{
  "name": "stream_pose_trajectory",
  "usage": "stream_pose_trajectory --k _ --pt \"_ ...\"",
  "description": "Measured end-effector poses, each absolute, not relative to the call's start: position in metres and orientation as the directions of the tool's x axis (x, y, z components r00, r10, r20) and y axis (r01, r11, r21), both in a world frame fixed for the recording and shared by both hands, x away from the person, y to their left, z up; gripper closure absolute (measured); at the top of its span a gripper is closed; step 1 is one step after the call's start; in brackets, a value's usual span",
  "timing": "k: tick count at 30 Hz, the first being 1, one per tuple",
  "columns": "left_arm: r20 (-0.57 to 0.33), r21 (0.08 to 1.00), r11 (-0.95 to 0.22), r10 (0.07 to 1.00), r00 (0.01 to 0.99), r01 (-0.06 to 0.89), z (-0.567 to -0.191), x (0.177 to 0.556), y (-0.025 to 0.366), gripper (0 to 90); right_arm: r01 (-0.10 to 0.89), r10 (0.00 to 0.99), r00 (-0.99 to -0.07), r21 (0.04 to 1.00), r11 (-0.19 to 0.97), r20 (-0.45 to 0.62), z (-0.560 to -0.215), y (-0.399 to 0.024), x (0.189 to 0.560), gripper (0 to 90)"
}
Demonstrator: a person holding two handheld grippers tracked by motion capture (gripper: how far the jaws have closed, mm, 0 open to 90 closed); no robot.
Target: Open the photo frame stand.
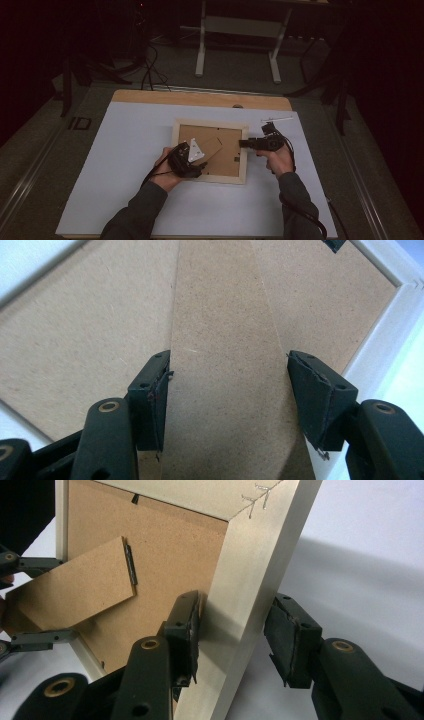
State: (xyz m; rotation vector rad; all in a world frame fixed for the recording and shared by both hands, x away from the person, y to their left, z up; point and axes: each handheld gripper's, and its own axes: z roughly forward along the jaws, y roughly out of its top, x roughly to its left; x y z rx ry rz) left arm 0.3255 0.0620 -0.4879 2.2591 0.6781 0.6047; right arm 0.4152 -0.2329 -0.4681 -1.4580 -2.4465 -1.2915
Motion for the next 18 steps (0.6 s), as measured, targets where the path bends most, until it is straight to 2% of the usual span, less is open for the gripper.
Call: stream_pose_trajectory --k 5,11,13,16,18 --pt "0.155 0.737 -0.591 0.62 0.769 0.328 -0.486 0.329 0.066 38.8 0.733 0.725 -0.564 0.644 0.218 0.396 -0.467 -0.232 0.414 58.1" --pt "0.022 0.748 -0.529 0.623 0.782 0.401 -0.482 0.336 0.076 37.0 0.728 0.729 -0.566 0.649 0.221 0.386 -0.465 -0.231 0.412 58.3" --pt "-0.01 0.746 -0.515 0.624 0.781 0.421 -0.481 0.337 0.079 38.4 0.727 0.728 -0.567 0.65 0.223 0.385 -0.465 -0.231 0.412 58.3" --pt "-0.133 0.737 -0.462 0.617 0.776 0.494 -0.48 0.344 0.09 41.0 0.721 0.728 -0.571 0.655 0.225 0.379 -0.464 -0.231 0.411 58.3" --pt "-0.152 0.733 -0.455 0.615 0.774 0.506 -0.48 0.345 0.092 42.7 0.718 0.727 -0.575 0.658 0.228 0.375 -0.463 -0.231 0.411 58.4"
